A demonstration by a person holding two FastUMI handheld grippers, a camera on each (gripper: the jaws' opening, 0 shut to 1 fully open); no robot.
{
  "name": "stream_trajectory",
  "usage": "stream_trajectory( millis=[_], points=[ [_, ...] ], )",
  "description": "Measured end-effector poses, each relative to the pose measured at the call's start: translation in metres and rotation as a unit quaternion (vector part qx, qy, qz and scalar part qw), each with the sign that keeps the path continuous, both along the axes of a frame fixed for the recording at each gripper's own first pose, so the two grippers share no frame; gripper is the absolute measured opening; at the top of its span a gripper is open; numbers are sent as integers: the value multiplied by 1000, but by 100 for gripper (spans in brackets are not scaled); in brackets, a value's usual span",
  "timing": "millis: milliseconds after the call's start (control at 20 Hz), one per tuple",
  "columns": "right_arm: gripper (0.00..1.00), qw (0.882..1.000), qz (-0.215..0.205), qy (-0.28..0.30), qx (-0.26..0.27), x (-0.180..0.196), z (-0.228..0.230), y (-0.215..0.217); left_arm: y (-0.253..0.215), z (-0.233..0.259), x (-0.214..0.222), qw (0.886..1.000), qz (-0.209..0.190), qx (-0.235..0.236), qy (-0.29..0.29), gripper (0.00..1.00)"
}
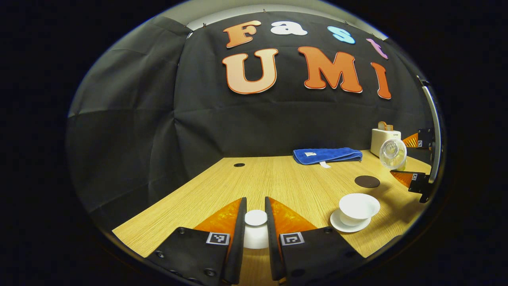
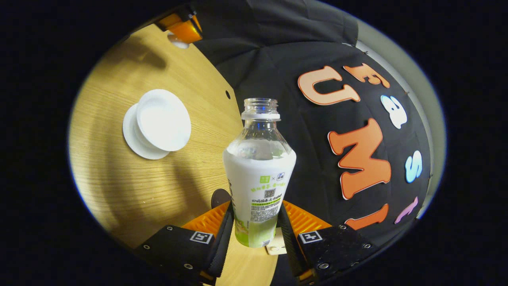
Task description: Open the teacup lid with one hand, grasp the water bottle and pour water into the teacup with the other hand; after pouring, place the water bottle on the coaster and then close the teacup lid.
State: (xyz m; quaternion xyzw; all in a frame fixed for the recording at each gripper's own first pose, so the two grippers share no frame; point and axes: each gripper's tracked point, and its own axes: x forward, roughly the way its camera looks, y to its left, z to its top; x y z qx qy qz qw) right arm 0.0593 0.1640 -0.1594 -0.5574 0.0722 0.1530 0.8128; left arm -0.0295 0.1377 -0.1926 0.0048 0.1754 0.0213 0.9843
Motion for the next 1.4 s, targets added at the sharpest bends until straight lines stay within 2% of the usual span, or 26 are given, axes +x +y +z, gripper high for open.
stream_trajectory(
  millis=[50, 200, 350, 500, 550, 900, 1050, 1100, 1150, 1400],
  points=[
    [64, 1000, 8, -3, -11, 0, 1, 2, 1, 1, 1, 1000, 1, -1, -1, 32],
    [64, 998, 31, -28, -56, -1, 5, 9, 5, 4, -2, 1000, 3, -2, -4, 32],
    [64, 990, 43, -76, -111, 1, 18, 9, 9, 4, -6, 1000, 7, -3, -6, 32],
    [61, 984, 52, -98, -141, 7, 22, 8, 8, 2, -8, 1000, 6, -3, -3, 32],
    [64, 982, 54, -104, -147, 7, 24, 9, 9, 2, -8, 1000, 6, -2, -3, 32],
    [64, 968, 68, -146, -191, 11, 34, 12, 13, 5, -14, 1000, 7, 5, -5, 31],
    [64, 965, 70, -155, -199, 17, 35, 11, 13, 6, -15, 1000, 7, 5, -5, 32],
    [60, 963, 73, -159, -204, 18, 36, 12, 13, 6, -15, 1000, 8, 6, -4, 31],
    [64, 961, 76, -166, -209, 19, 39, 15, 12, 4, -16, 1000, 7, 5, -3, 31],
    [64, 956, 78, -180, -220, 25, 47, 14, 12, 4, -16, 1000, 7, 5, -2, 31]
  ],
)
